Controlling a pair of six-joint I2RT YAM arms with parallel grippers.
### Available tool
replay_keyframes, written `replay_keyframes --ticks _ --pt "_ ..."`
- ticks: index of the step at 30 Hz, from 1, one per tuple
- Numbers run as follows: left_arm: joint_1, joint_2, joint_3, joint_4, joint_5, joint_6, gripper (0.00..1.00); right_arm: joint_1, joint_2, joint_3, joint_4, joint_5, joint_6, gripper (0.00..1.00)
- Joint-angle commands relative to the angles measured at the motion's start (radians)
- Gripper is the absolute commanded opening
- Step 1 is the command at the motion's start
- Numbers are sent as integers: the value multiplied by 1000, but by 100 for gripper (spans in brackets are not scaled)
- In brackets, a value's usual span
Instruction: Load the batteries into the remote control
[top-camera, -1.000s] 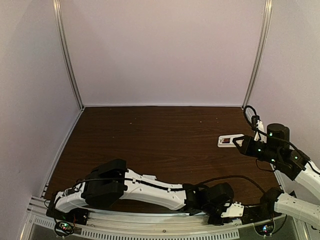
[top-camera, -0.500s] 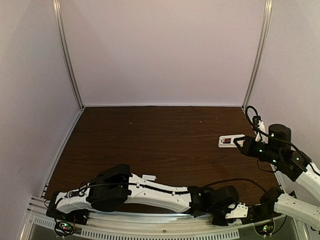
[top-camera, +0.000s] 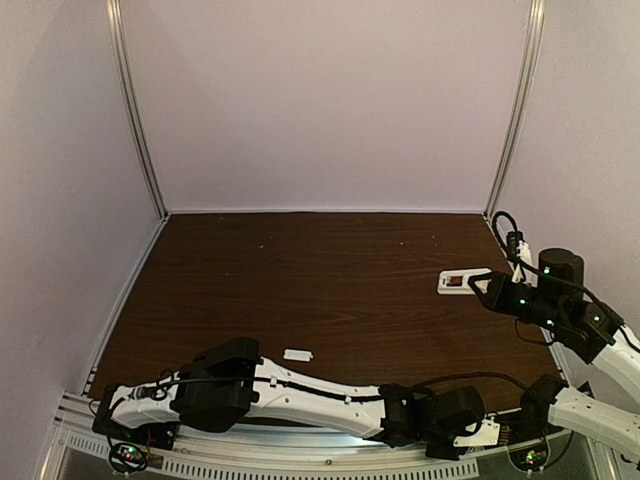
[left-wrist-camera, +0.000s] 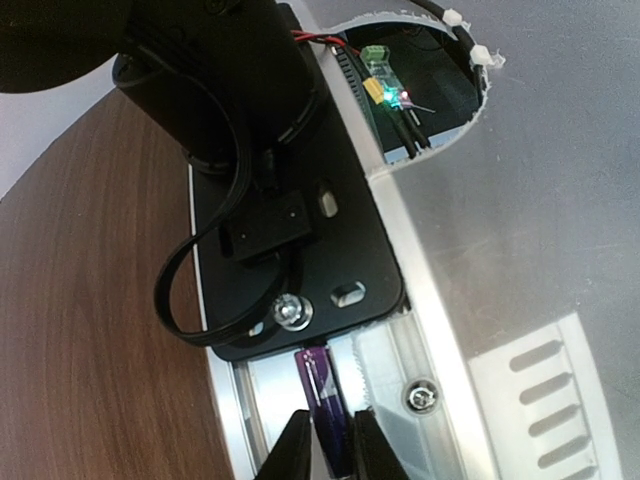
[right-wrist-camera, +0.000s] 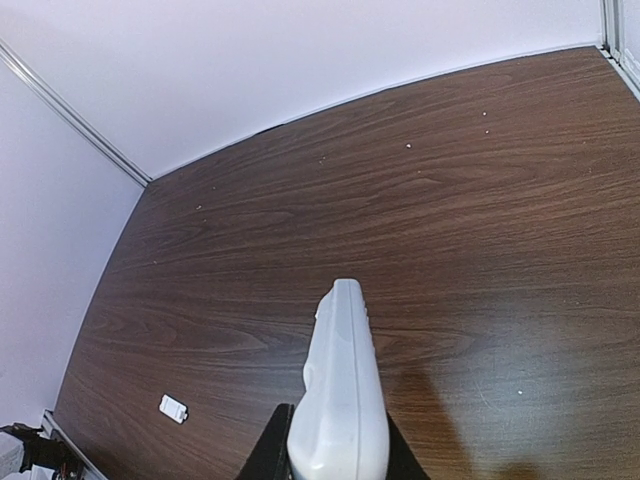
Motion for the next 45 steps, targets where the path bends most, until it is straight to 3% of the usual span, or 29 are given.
replay_keyframes --ticks 1,20,27,33,38,45 --pt "45 13 -30 -72 -98 7 16 -9 -15 8 1 8 -10 0" --pt "56 31 -32 -165 -80 -74 15 -12 -34 13 -4 13 -11 0" --pt "56 60 32 -208 -83 -77 16 -13 -29 15 2 8 -8 0" --pt "56 4 -94 -176 -103 -102 17 -13 -38 39 -26 17 -21 0" --pt "60 50 32 -220 -78 -89 21 -15 -32 33 -13 14 -13 0" --pt "60 -1 -92 -169 -60 -88 14 -15 -26 36 -9 11 -16 0"
